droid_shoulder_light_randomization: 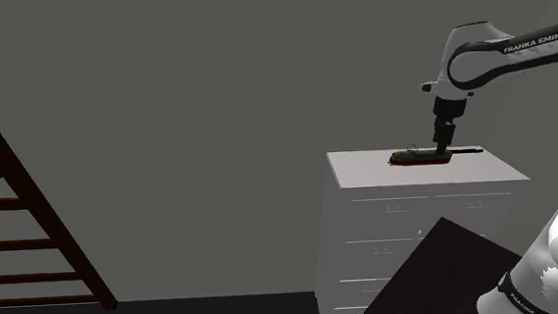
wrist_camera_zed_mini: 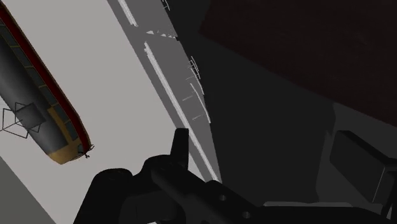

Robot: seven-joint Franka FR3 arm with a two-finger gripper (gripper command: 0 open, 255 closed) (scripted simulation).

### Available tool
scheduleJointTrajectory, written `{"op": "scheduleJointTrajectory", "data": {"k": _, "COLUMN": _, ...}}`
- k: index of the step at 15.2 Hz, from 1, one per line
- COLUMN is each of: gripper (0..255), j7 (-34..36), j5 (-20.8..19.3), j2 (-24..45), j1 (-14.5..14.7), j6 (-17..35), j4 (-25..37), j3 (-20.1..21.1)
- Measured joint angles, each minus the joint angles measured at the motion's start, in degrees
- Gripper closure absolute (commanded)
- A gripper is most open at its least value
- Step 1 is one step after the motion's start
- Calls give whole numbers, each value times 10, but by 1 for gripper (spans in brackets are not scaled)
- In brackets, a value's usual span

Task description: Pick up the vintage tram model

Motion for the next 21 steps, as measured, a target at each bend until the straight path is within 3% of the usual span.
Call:
{"op": "scheduleJointTrajectory", "data": {"k": 5, "gripper": 0, "j7": -96, "j5": -2, "j2": 100, "j1": 5, "j6": 70, "j4": 39, "j3": -66}}
{"op": "scheduleJointTrajectory", "data": {"k": 9, "gripper": 0, "j7": -179, "j5": 27, "j2": 191, "j1": 15, "j6": 118, "j4": 84, "j3": -111}}
{"op": "scheduleJointTrajectory", "data": {"k": 15, "gripper": 0, "j7": -334, "j5": 122, "j2": 344, "j1": 7, "j6": 162, "j4": 180, "j3": -153}}
{"op": "scheduleJointTrajectory", "data": {"k": 21, "gripper": 0, "j7": -467, "j5": 227, "j2": 497, "j1": -50, "j6": 175, "j4": 298, "j3": -131}}
